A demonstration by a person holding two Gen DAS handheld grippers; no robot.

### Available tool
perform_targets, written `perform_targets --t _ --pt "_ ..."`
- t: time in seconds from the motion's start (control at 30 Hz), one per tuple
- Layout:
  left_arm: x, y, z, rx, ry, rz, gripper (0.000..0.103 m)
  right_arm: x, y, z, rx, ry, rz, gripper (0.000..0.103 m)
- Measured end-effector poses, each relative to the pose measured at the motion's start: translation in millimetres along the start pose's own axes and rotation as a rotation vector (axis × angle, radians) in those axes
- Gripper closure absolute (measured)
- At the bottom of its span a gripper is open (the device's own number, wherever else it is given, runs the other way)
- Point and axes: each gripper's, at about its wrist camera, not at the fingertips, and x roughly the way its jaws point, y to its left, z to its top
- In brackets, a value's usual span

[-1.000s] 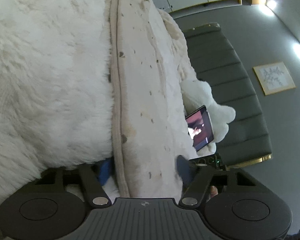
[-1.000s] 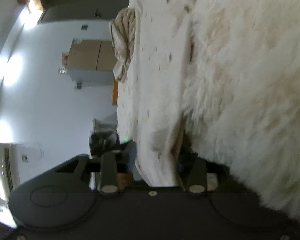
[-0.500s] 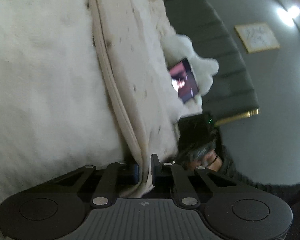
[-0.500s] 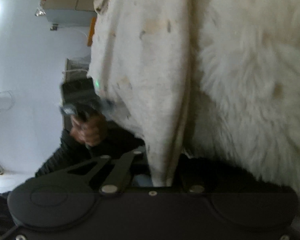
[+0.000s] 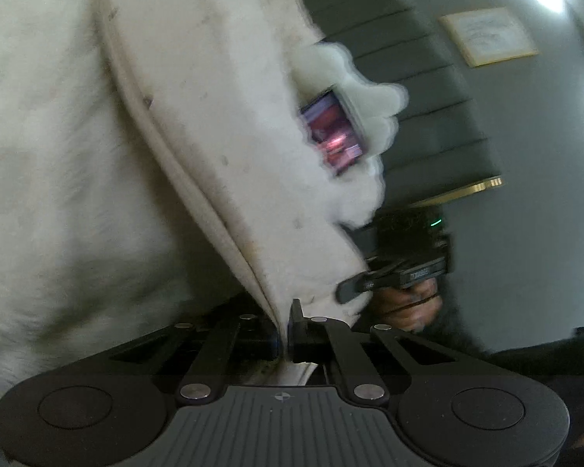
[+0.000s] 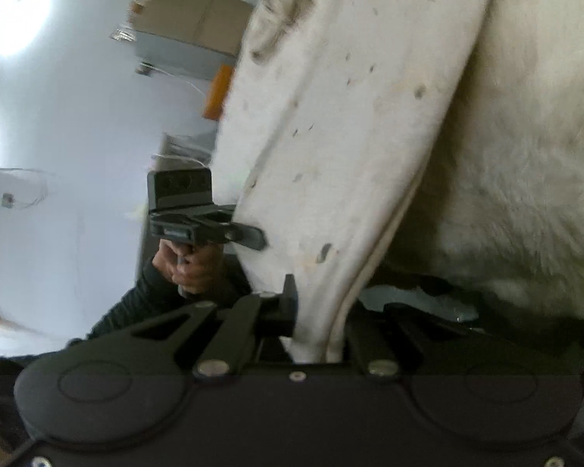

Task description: Fold clothes

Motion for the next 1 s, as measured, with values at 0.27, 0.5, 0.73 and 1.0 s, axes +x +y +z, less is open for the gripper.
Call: perform_targets --t 0.27,0.5,0.73,1.0 --pt "-19 -71 -20 0.059 -0.076 -0.099 0.100 -45 87 -15 -0.199 -0.055 0.103 0.102" --pt "1 -65 -6 -0.009 -0.143 0.053 0.099 -29 95 6 -0.195 -0.123 -0.052 0.101" --pt "7 -84 38 0.020 -0.233 0.194 0.099 -29 87 23 -0.175 -0.211 -0.095 0.101" --pt "-11 -74 71 0.006 -0.279 0.038 0.099 -55 72 64 -0.165 -0.269 -0.017 0.098"
